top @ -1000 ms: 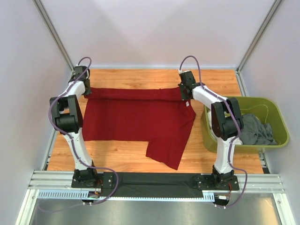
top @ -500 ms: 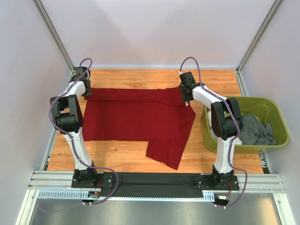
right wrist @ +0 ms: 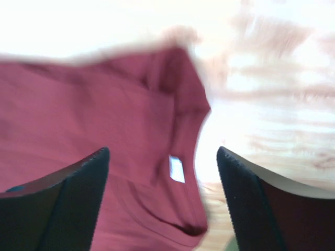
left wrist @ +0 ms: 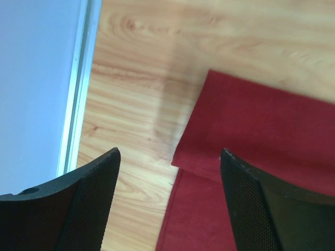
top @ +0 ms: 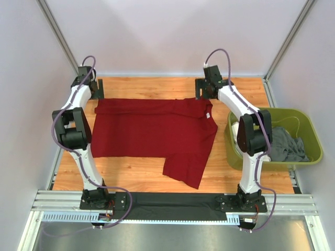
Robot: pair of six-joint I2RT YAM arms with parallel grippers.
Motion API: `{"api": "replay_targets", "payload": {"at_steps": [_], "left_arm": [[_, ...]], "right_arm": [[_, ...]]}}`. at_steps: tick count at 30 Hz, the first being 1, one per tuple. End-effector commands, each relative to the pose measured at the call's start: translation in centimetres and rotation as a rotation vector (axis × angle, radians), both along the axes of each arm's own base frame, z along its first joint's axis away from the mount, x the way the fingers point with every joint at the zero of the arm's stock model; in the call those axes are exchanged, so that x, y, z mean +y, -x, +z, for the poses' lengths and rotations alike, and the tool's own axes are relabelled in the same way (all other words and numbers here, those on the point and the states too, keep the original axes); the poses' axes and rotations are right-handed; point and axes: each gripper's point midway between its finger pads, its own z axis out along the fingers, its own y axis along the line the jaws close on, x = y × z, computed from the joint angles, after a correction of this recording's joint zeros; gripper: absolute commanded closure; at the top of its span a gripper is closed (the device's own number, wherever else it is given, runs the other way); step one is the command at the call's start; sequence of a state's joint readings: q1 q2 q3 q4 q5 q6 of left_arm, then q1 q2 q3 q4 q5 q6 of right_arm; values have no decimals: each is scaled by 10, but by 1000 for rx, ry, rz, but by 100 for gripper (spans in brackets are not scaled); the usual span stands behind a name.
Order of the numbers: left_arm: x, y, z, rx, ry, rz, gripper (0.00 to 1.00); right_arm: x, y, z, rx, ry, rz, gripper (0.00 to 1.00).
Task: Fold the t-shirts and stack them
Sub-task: Fold the tshirt
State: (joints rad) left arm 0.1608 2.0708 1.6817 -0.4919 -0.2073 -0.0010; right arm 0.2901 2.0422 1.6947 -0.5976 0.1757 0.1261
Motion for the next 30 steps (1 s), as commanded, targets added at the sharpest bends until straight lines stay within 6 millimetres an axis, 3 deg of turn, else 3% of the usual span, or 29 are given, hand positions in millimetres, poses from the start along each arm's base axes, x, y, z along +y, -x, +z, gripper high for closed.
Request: {"api": "replay_targets", "payload": {"at_steps": [1,2,5,6,8,12,17,20,22,23,25,26,30], "left_arm": [[-25,-14,82,-178,90,-25,16],[-34,-17,91,-201,120,-42,15],[-79,-26,108,-253,261,-118,14],[-103,-29,112,-265,304,-151,14],[-148,-37,115,-273,375,-230,14],[-222,-47,115,-269,453,-356,14],[-297,-49,115,-286,557,-499,15],[-323,-50,102,-261,592,-537,16],[-347,-47,100,-254,620,-582,17],[-362,-45,90,-231,628,-600,17],[-376,-47,93,-234,633,-627,18],[-385,-46,83,-213,636,-638,18],[-405,-44,76,-195,659,-668,19]], "right_arm": [[12,-29,54,-107,-145,-79,13],[16,-37,68,-129,-181,-93,12],[21,-48,61,-117,-225,-125,9],[24,-53,65,-126,-248,-140,9],[23,-58,54,-109,-267,-190,12],[36,-59,35,-75,-313,-131,24],[24,-54,4,-13,-274,-124,37],[15,-53,-10,22,-272,-144,43],[7,-54,-14,28,-272,-159,44],[4,-54,-17,29,-264,-158,45],[1,-54,-18,29,-256,-151,47],[1,-53,-20,30,-250,-145,47],[8,-48,-30,57,-280,-110,48]]}}
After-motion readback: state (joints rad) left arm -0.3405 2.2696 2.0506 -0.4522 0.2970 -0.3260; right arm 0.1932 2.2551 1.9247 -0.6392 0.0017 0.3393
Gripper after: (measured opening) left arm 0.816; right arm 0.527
